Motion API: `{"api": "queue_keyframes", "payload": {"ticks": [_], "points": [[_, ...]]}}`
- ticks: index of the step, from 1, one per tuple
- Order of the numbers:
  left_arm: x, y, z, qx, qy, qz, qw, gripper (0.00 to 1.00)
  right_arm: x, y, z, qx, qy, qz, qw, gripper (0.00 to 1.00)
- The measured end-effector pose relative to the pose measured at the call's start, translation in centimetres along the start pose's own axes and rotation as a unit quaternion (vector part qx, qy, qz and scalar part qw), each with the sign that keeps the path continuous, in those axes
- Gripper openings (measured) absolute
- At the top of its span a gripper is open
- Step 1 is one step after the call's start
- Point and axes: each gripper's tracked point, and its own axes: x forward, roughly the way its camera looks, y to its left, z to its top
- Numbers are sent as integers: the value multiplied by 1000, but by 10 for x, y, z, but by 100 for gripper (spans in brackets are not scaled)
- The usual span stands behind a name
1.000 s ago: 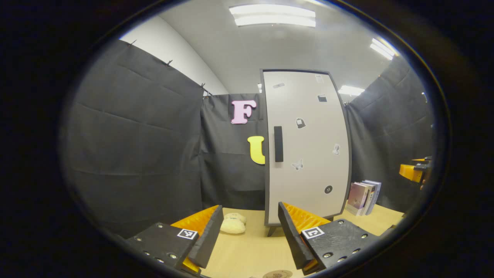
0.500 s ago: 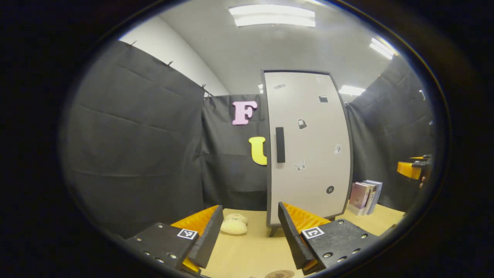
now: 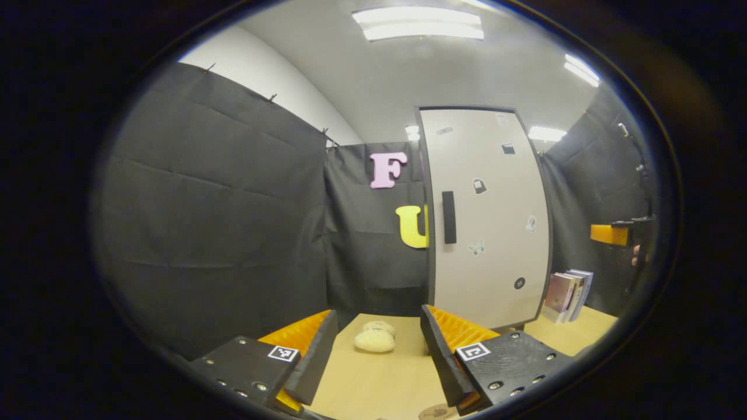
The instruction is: Open the cabinet door with the right hand, grasp the bottle in the cabinet with the left hand and place it on the coaster, then close the cabinet door with the right hand.
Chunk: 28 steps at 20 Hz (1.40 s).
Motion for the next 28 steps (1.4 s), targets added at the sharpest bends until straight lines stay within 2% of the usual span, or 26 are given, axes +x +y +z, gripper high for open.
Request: {"api": "queue_keyframes", "payload": {"ticks": [1, 2, 3, 13, 14, 15, 16, 17, 21, 22, 23, 24, 28], "points": [[-3, 7, -2, 1, 1, 7, 1000, 82, 6, 8, 5, 0, -3, 7, 1000, 95], [-5, 14, -2, 1, 2, 14, 1000, 87, 12, 17, 8, -1, -5, 13, 1000, 95], [-9, 21, -4, 1, 4, 20, 1000, 82, 19, 26, 11, -2, -6, 19, 1000, 95], [-40, 96, -14, 10, 16, 88, 996, 82, 81, 120, 34, 1, -11, 80, 997, 95], [-44, 103, -14, 9, 17, 95, 995, 87, 86, 130, 34, 1, -9, 84, 996, 95], [-48, 110, -16, 8, 17, 103, 995, 82, 91, 139, 34, 1, -9, 89, 996, 95], [-52, 118, -16, 9, 17, 110, 994, 87, 97, 149, 36, 1, -9, 94, 996, 95], [-55, 127, -17, 11, 17, 117, 993, 82, 102, 159, 38, 2, -9, 97, 995, 95], [-67, 156, -23, 14, 22, 143, 989, 82, 124, 193, 45, -6, -13, 109, 994, 95], [-69, 162, -23, 14, 22, 149, 988, 87, 129, 201, 45, -11, -13, 110, 994, 95], [-71, 169, -24, 15, 24, 155, 988, 87, 134, 209, 44, -13, -11, 111, 994, 95], [-73, 174, -24, 15, 25, 160, 987, 82, 138, 216, 43, -16, -9, 113, 993, 95], [-81, 191, -31, 13, 30, 171, 985, 82, 158, 243, 38, -25, -10, 119, 993, 95]]}}
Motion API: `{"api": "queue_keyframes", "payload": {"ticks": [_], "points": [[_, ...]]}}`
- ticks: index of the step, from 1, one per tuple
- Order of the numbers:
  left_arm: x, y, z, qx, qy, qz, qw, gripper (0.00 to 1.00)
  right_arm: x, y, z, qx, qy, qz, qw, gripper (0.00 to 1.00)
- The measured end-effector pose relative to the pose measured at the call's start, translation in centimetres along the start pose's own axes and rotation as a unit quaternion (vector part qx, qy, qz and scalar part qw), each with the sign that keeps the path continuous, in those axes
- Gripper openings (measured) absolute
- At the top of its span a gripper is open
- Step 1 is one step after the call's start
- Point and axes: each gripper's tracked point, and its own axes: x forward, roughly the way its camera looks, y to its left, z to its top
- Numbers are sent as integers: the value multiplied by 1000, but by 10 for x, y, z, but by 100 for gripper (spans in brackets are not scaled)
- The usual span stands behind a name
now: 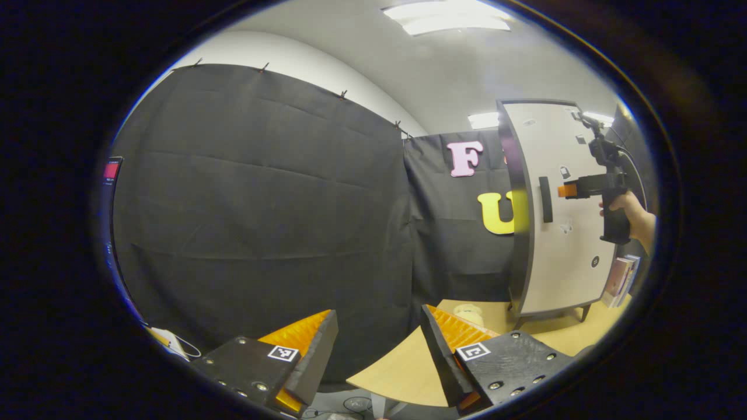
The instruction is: Open the cabinet door with the right hand, grasp the bottle in the cabinet with the left hand and place it on the coaster, then close the cabinet door with the right hand.
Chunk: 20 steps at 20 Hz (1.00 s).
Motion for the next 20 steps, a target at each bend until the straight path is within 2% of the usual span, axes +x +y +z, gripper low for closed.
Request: {"api": "queue_keyframes", "payload": {"ticks": [5, 9, 10, 11, 13, 14, 15, 17, 18, 19, 20], "points": [[2, 19, -10, -1, 8, 13, 1000, 82, 31, 20, -7, -8, 9, -5, 1000, 93], [4, 35, -15, -2, 12, 27, 1000, 82, 52, 30, -11, -7, 22, -12, 1000, 83], [4, 39, -15, -3, 11, 30, 999, 82, 56, 32, -12, -8, 26, -15, 1000, 77], [4, 43, -17, -4, 12, 34, 999, 77, 60, 33, -15, -7, 32, -19, 999, 73], [6, 48, -20, -6, 13, 39, 999, 82, 67, 34, -25, -6, 53, -27, 998, 63], [7, 50, -20, -8, 14, 40, 999, 77, 69, 35, -28, -6, 63, -31, 998, 58], [8, 52, -21, -9, 16, 40, 999, 87, 71, 36, -30, -4, 66, -33, 997, 55], [10, 54, -22, -7, 17, 40, 999, 87, 76, 33, -29, -4, 65, -45, 997, 48], [10, 54, -20, -5, 15, 39, 999, 82, 76, 32, -28, 4, 67, -46, 997, 41], [11, 53, -19, -4, 13, 39, 999, 82, 79, 32, -30, 16, 69, -48, 996, 38], [12, 53, -16, -3, 10, 38, 999, 87, 82, 32, -31, 27, 73, -49, 996, 36]]}}
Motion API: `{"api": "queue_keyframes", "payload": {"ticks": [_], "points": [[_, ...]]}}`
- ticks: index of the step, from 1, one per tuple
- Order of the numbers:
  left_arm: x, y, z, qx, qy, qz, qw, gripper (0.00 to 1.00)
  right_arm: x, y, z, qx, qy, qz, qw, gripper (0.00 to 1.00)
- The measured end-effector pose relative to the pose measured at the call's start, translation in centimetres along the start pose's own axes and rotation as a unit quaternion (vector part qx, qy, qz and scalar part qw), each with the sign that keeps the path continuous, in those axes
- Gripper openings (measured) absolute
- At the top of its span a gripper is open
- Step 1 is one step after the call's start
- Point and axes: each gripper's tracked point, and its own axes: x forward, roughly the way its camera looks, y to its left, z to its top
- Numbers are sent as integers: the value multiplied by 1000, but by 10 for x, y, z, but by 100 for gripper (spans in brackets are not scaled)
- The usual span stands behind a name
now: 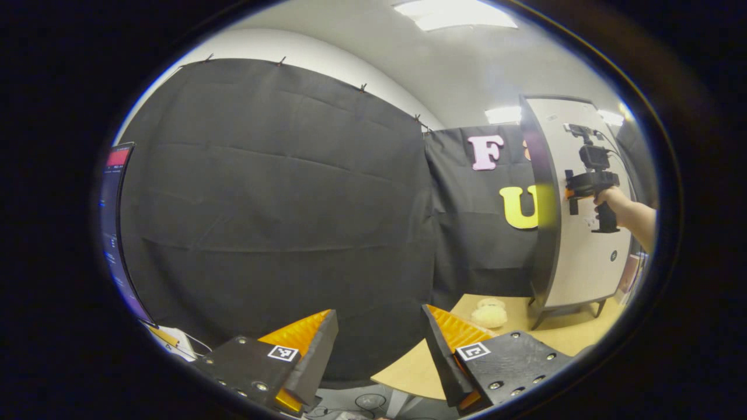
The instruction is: Open the cabinet door with the right hand, grasp the bottle in the cabinet with the left hand and place it on the coaster, then close the cabinet door with the right hand.
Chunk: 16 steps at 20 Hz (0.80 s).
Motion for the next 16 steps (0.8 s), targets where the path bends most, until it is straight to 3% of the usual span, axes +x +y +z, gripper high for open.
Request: {"api": "queue_keyframes", "payload": {"ticks": [3, 4, 5, 8, 13, 14, 16], "points": [[-1, -4, 1, 0, -3, -7, 1000, 87, 2, 0, -3, 7, 17, 0, 1000, 35], [0, -5, 2, -2, -3, -9, 1000, 82, 3, 0, -2, -1, 14, 0, 1000, 30], [1, -6, 2, -4, -3, -12, 1000, 87, 2, -1, -3, -6, 20, 1, 1000, 27], [3, -11, 6, -6, -7, -21, 1000, 87, -1, 0, -4, -6, 29, 14, 999, 20], [10, -35, 10, -3, -12, -44, 999, 87, -15, 4, -2, -8, 28, 39, 999, 20], [10, -39, 10, -2, -13, -48, 999, 82, -18, 4, -2, -9, 28, 45, 999, 20], [12, -50, 12, -4, -15, -59, 998, 87, -25, 5, -1, -9, 28, 56, 998, 20]]}}
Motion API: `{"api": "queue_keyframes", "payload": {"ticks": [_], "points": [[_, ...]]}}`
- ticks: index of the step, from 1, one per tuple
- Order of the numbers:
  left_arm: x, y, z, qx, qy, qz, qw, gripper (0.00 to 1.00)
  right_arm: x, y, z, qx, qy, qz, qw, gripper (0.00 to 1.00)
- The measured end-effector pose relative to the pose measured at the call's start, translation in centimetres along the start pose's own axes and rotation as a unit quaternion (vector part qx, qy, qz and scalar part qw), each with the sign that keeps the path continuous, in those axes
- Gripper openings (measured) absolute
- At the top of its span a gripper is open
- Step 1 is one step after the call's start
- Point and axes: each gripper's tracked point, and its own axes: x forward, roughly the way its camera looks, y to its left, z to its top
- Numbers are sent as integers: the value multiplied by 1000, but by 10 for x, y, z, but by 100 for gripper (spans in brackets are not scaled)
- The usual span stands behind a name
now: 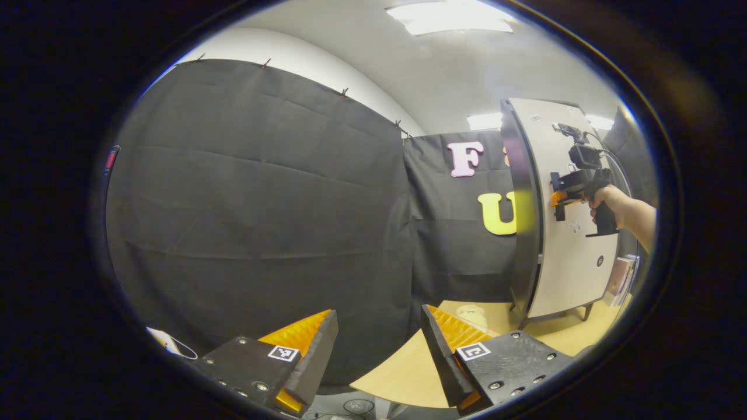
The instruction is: Open the cabinet door with the right hand, grasp the bottle in the cabinet with the left hand and place it on the coaster, then close the cabinet door with the right hand.
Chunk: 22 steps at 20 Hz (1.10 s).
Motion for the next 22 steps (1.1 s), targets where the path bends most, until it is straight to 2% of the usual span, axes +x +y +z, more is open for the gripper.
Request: {"api": "queue_keyframes", "payload": {"ticks": [8, 10, 11, 22], "points": [[9, -37, 5, -3, -6, -42, 999, 87, -12, -2, -3, -2, 6, 30, 1000, 20], [9, -44, 7, -5, -8, -51, 999, 87, -13, -3, -3, -2, 7, 34, 999, 20], [10, -47, 7, -5, -9, -55, 998, 82, -14, -4, -4, -3, 8, 36, 999, 20], [13, -78, 14, 1, -15, -95, 995, 82, -34, -10, -5, -9, 13, 55, 998, 20]]}}
